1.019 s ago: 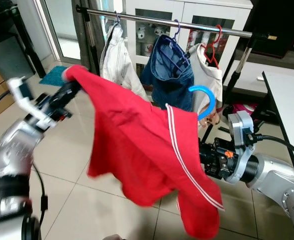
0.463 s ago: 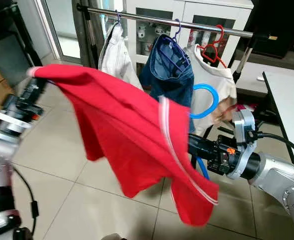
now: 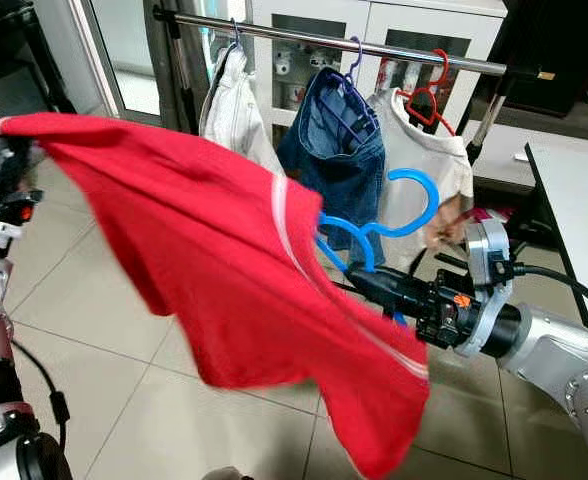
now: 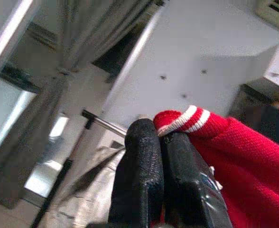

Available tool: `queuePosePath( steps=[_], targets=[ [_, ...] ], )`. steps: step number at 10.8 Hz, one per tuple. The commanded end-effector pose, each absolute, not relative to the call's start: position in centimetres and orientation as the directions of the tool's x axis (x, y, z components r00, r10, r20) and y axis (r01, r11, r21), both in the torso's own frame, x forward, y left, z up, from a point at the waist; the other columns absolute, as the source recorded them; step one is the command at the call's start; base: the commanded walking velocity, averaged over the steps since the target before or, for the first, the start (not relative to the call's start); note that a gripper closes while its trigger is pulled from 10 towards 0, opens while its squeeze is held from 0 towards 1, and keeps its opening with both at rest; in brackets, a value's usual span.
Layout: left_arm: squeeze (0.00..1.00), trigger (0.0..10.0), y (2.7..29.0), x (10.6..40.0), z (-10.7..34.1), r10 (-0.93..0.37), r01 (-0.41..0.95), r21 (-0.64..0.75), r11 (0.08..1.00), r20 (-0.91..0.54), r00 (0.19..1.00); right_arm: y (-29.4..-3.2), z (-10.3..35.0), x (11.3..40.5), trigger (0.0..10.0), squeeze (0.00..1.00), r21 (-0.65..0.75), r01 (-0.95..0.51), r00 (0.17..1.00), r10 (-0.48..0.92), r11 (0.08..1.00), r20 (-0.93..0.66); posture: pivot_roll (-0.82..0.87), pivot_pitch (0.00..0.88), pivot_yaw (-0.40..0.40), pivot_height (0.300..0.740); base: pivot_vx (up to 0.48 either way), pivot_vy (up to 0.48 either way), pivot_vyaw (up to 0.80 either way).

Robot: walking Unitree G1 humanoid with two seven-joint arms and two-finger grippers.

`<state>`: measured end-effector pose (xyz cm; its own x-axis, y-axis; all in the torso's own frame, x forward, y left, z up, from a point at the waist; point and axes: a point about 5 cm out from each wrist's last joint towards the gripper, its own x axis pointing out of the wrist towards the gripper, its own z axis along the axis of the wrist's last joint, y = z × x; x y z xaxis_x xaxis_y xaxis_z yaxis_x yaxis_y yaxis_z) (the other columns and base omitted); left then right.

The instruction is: Hang hanger

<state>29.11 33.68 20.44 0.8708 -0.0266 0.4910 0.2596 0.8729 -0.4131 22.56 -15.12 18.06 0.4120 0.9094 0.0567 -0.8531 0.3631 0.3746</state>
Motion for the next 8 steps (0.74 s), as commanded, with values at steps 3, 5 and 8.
queuePosePath(
  steps=[3, 5, 8],
  targets=[
    [0.00, 0.0, 35.8, 28.5, 21.1, 0.136, 0.125, -0.436, 0.891, 0.521, 0.843, -16.1, 18.7, 23.1, 10.0, 0.00, 0.346, -0.842, 0.463, 0.884, 0.414, 0.068, -0.12, 0.000, 0.013, 0.740, 0.000, 0.000, 0.00],
    [0.00, 0.0, 36.8, 27.5, 20.0, 0.208, 0.055, -0.455, 0.889, 0.508, 0.836, -16.4, 18.9, 23.4, 10.0, 0.00, 0.339, -0.837, 0.477, 0.876, 0.429, 0.069, -0.12, 0.000, 0.007, 0.740, 0.000, 0.000, 0.00],
    [0.00, 0.0, 34.0, 28.0, 17.3, 0.074, 0.090, -0.378, 0.921, 0.398, 0.914, -16.3, 19.1, 23.7, 10.0, 0.00, 0.333, -0.842, 0.472, 0.879, 0.425, 0.071, -0.12, 0.000, -0.001, 0.740, 0.000, 0.000, 0.00]
  ],
)
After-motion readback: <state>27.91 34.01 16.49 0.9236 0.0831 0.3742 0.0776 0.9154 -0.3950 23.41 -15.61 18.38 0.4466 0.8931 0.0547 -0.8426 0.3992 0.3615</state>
